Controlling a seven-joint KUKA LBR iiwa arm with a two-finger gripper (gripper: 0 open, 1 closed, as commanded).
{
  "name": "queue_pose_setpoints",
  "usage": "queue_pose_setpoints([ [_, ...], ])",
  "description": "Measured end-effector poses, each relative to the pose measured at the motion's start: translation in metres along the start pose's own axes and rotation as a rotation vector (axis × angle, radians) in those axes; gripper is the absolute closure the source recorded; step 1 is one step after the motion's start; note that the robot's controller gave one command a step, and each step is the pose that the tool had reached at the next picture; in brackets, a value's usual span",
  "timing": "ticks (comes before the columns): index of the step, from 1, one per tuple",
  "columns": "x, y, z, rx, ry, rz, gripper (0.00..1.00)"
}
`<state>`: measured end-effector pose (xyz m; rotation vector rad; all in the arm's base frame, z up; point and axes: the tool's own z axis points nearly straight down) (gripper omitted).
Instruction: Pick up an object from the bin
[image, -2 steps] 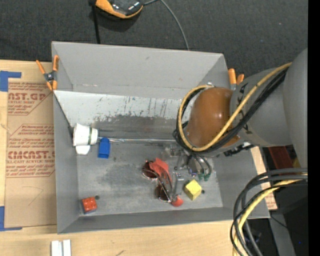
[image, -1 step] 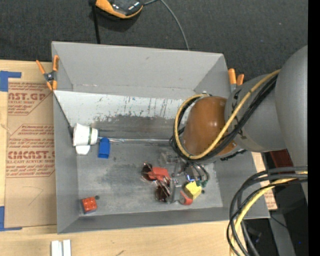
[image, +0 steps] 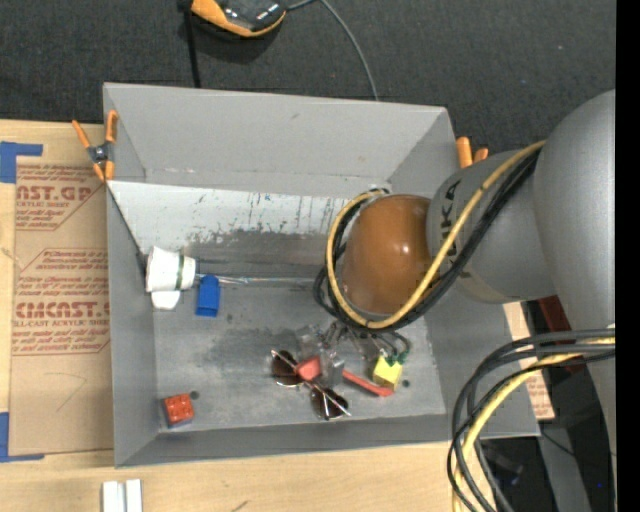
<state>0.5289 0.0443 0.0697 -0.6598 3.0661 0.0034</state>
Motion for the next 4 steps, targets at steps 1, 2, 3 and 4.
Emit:
queue_pose_setpoints([
  [1,0.000,0.000,0.000,0.000,0.000,0.000,1.00],
  [2,-0.023,0.004,0.000,-0.001,0.006,0.098,1.00],
  [3,-0.027,0.017,-0.040,-0.004,0.007,0.169,1.00],
  [4,-0.023,0.015,-0.214,0.001,0.000,0.088,1.00],
])
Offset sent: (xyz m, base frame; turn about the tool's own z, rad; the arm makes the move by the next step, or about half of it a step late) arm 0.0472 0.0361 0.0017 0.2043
